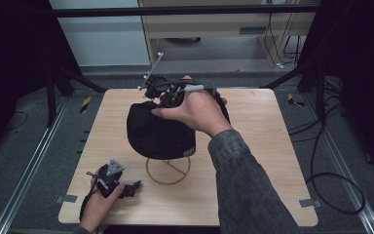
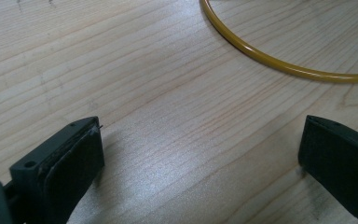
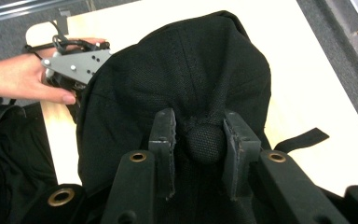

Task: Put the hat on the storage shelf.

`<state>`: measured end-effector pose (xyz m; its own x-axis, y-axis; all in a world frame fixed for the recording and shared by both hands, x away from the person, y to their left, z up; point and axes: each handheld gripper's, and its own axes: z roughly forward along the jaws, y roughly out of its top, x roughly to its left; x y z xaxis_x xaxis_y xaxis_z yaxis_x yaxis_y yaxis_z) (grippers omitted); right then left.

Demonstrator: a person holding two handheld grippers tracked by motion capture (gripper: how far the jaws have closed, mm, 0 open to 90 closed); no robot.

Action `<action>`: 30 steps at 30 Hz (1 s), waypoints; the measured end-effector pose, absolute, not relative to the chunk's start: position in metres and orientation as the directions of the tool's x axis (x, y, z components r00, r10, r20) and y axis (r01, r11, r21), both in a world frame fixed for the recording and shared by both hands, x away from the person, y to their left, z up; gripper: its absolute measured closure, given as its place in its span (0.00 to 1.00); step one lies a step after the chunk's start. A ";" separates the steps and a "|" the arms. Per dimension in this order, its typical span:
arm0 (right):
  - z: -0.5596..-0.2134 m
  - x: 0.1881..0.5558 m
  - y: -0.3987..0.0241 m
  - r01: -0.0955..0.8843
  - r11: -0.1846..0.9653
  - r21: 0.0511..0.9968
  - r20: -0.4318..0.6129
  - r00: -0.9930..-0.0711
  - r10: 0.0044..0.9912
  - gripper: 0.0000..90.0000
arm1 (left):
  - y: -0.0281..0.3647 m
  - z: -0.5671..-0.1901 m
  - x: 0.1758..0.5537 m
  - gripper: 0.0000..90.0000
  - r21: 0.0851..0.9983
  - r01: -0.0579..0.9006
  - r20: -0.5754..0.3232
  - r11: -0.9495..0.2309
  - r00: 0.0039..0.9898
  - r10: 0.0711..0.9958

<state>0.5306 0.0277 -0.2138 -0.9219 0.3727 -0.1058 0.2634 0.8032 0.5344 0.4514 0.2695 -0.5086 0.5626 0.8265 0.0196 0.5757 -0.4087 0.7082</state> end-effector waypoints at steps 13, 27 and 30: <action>-0.217 0.531 0.029 0.262 0.804 0.534 -0.115 -0.920 0.376 0.68 | 0.269 -0.509 0.451 0.00 0.708 0.575 0.020 -0.409 0.563 0.826; -0.217 0.526 0.020 0.284 0.775 0.564 -0.081 -0.915 0.394 0.50 | 0.270 -0.508 0.452 0.00 0.708 0.573 0.025 -0.414 0.565 0.825; -0.217 0.525 0.018 0.280 0.774 0.568 -0.081 -0.917 0.391 0.49 | 0.270 -0.508 0.452 0.00 0.708 0.573 0.024 -0.413 0.565 0.825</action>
